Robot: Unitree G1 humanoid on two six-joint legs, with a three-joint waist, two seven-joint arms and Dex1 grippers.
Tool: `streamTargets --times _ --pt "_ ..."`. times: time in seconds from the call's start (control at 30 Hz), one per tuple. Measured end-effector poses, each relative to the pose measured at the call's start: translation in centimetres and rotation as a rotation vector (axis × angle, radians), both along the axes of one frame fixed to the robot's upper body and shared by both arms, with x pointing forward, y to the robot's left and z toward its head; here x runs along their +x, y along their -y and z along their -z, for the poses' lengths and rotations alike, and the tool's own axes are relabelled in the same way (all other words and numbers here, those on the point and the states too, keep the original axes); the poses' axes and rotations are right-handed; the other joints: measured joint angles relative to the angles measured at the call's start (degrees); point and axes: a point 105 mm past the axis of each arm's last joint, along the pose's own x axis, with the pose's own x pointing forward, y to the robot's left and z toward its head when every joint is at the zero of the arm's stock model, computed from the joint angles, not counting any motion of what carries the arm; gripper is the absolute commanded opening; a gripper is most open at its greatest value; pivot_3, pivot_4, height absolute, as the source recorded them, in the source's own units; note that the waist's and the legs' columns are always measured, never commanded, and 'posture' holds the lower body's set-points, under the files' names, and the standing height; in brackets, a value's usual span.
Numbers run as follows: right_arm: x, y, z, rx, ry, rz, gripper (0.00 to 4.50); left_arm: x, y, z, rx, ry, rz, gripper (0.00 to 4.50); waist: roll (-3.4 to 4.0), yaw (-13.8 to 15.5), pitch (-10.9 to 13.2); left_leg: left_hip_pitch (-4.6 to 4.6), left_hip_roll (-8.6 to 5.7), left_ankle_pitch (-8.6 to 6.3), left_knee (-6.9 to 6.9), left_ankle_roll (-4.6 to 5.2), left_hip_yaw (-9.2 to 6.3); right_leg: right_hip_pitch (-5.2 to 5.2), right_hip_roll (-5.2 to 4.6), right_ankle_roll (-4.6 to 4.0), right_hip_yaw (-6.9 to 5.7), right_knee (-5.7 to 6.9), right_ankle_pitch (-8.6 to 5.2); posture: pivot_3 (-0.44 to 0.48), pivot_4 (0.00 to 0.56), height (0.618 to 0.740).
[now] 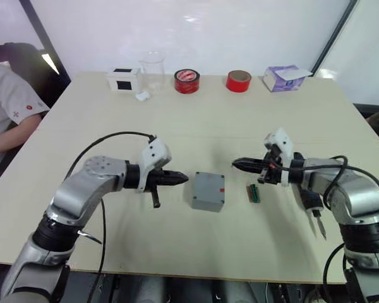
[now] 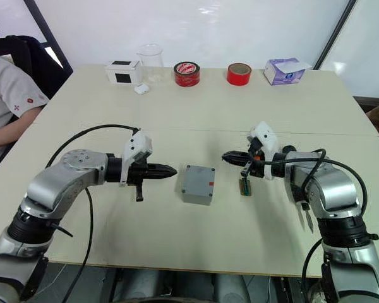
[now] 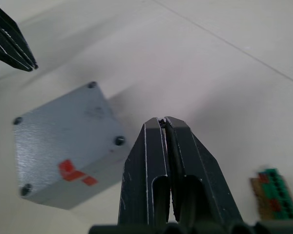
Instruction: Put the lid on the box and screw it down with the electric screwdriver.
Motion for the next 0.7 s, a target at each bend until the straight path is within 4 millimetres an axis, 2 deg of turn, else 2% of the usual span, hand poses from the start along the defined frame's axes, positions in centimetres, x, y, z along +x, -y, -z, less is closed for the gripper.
streamTargets --times 0.3,0.7 --pt "-0.86 -0.78 0.46 0.01 -0.043 -0.021 0.05 -0.08 0.58 0.4 0.005 -0.005 0.009 0.0 0.0 0.0 0.0 0.0 -0.02 0.0 0.0 0.0 0.01 0.0 0.02 0.0 0.0 0.0 0.0 0.0 0.15 0.74" --pt "-1.0 -1.1 0.62 0.016 -0.057 -0.027 0.05 -0.03 0.65 0.44 0.006 -0.002 0.007 0.0 -0.01 -0.1 0.0 0.0 -0.02 0.0 0.0 0.0 0.01 0.0 0.02 0.0 0.0 -0.01 0.0 0.0 0.15 0.74"
